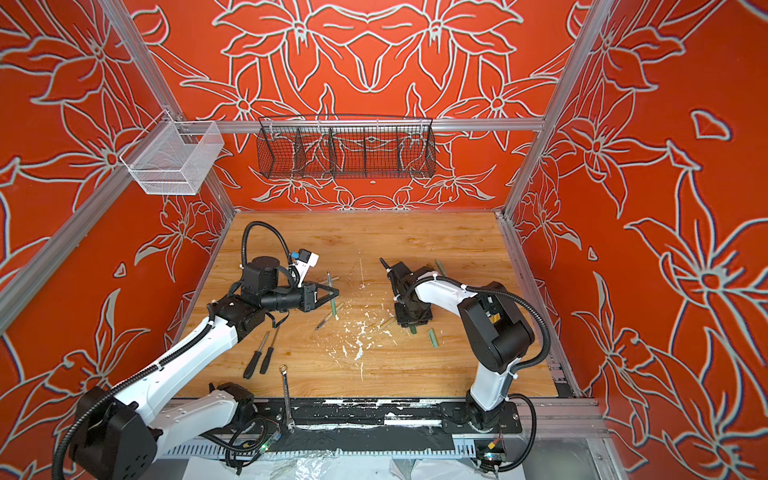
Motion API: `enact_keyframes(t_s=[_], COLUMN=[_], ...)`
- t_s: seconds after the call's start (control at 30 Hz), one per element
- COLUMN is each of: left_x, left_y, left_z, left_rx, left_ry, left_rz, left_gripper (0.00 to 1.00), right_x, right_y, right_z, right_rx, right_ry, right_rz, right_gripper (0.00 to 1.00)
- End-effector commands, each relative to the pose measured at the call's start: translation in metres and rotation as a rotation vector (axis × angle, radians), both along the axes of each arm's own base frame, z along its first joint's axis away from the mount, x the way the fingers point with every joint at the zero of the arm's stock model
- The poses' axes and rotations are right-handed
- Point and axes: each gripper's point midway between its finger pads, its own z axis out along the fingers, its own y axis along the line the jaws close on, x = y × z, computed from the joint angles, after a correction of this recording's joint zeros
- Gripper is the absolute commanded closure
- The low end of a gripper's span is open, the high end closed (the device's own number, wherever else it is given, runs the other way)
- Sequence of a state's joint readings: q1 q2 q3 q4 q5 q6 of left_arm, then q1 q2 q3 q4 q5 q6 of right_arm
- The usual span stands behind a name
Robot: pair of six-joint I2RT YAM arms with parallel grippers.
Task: Insert the pens into the pen caps
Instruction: 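Lift the green cap off the table with the right gripper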
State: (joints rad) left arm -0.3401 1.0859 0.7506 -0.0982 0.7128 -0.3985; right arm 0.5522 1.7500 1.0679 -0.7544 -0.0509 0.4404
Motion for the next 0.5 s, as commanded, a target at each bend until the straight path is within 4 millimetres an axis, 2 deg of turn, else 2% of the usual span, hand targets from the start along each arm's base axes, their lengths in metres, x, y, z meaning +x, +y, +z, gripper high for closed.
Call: enact_keyframes(t_s=[0.0,0.17,0.47], left_x=[0.001,-0.002,-0.002], left_y=[0.000,0.003,0.007], left_z=[0.004,0.007,0.009], left_rx=[-0.013,-0.002,0.010], left_ry=[-0.014,-0.024,-0.035], left_rz=[-0.005,0.005,0.033], left_gripper=[1.00,1.00,1.00], right_x=[-0.005,-0.004,-0.001], right_y=[0.005,0.011,0.013], right_z=[-0.008,-0.014,-0.022], right_rx=[0.070,0.168,0.292], right_ry=[0.031,0.054,0.070], right_rz=[0.004,0.015,-0.002], right_gripper=[0.62,0.55,0.52])
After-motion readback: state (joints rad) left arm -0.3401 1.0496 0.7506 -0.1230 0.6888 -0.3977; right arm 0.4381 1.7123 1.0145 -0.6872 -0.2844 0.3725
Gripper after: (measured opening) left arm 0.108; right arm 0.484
